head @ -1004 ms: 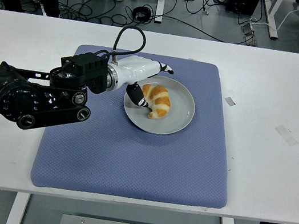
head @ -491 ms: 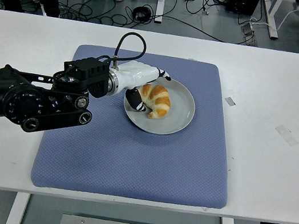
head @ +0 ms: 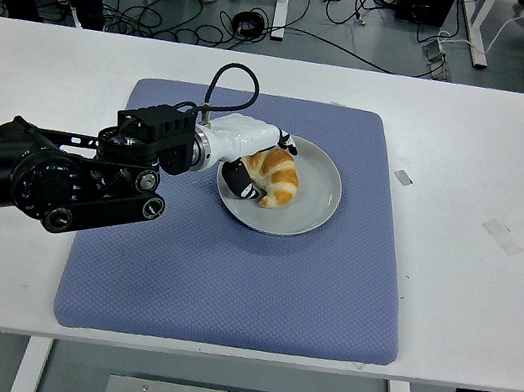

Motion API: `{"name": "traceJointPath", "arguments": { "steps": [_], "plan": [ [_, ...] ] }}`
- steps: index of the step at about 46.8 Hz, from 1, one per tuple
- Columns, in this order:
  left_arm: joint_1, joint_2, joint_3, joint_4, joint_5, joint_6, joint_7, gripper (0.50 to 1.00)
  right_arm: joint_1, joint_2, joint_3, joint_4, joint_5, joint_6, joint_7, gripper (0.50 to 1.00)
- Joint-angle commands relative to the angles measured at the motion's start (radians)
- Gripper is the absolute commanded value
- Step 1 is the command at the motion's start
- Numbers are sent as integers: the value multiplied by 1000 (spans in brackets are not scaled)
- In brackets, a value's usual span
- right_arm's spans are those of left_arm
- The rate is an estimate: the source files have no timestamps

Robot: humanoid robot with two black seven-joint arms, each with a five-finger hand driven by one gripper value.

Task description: Place the bread on the table

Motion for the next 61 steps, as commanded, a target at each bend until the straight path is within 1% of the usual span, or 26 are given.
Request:
{"name": "traceJointPath", "arguments": {
  "steps": [1, 6, 13, 17, 20, 23, 26, 31, 38, 47, 53, 61],
  "plan": [
    [-1, 0, 0, 0, 0, -1, 0, 825, 0, 0, 0, 0, 0, 1, 0, 1000],
    [1, -2, 0, 8, 0, -4, 0, 784, 0, 0, 0, 0, 0, 1, 0, 1000],
    [2, -2, 0, 22, -2, -14, -21, 686, 0, 0, 0, 0, 0, 0, 0, 1000],
    [2, -2, 0, 28, -2, -17, -23, 666, 0, 0, 0, 0, -1, 1, 0, 1000],
    [2, -2, 0, 31, -3, -17, -26, 640, 0, 0, 0, 0, 0, 1, 0, 1000],
    [1, 0, -3, 31, -8, -17, -26, 598, 0, 0, 0, 0, 0, 0, 0, 1000],
    [-4, 3, -9, 31, -9, -17, -24, 578, 0, 0, 0, 0, 0, 0, 0, 1000],
    [-22, 10, -20, 31, -29, -17, -24, 572, 0, 0, 0, 0, -1, 0, 0, 1000],
    [-47, 21, -58, 31, -58, -18, -24, 546, 0, 0, 0, 0, 0, 0, 0, 1000],
    [-53, 58, -61, 34, -58, -14, -23, 546, 0, 0, 0, 0, 0, 0, 0, 1000],
    [-50, 92, -60, 82, -58, -8, -23, 551, 0, 0, 0, 0, 0, 1, 0, 1000],
    [-41, 115, -52, 140, -55, -6, -26, 563, 0, 0, 0, 0, 0, 1, 0, 1000]
  ]
}}
